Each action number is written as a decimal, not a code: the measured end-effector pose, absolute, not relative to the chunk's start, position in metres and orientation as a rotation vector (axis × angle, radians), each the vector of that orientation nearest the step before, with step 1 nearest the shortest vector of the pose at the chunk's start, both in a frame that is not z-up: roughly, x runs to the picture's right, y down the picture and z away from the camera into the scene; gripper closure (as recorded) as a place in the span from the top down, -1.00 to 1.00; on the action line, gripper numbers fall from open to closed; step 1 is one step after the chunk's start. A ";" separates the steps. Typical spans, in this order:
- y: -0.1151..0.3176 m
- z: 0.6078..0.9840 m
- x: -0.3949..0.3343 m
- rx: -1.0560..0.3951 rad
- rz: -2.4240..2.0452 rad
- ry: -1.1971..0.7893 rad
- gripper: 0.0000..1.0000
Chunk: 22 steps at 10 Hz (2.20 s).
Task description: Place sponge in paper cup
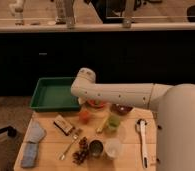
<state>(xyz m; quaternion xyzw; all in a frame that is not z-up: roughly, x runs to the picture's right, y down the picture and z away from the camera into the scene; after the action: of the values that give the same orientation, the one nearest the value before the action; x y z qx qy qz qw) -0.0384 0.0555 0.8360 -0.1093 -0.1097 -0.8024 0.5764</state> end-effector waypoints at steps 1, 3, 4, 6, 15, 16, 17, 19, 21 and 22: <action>0.058 0.833 -0.041 -0.257 -1.895 -0.253 0.60; 0.065 0.826 -0.049 -0.254 -1.919 -0.251 0.60; 0.069 0.822 -0.054 -0.257 -1.925 -0.252 0.60; 0.076 0.815 -0.062 -0.269 -1.930 -0.256 0.60; 0.125 0.785 -0.101 -0.331 -2.063 -0.314 0.60; 0.130 0.783 -0.103 -0.333 -2.074 -0.317 0.60; 0.131 0.782 -0.106 -0.331 -2.079 -0.318 0.60; 0.130 0.783 -0.105 -0.333 -2.076 -0.317 0.60; 0.130 0.782 -0.106 -0.331 -2.077 -0.318 0.60; 0.130 0.782 -0.106 -0.330 -2.078 -0.319 0.60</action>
<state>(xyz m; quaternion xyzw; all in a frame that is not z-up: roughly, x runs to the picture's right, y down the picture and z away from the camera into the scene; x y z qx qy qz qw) -0.1064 0.1303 0.7822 -0.1356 -0.1310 -0.8537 0.4854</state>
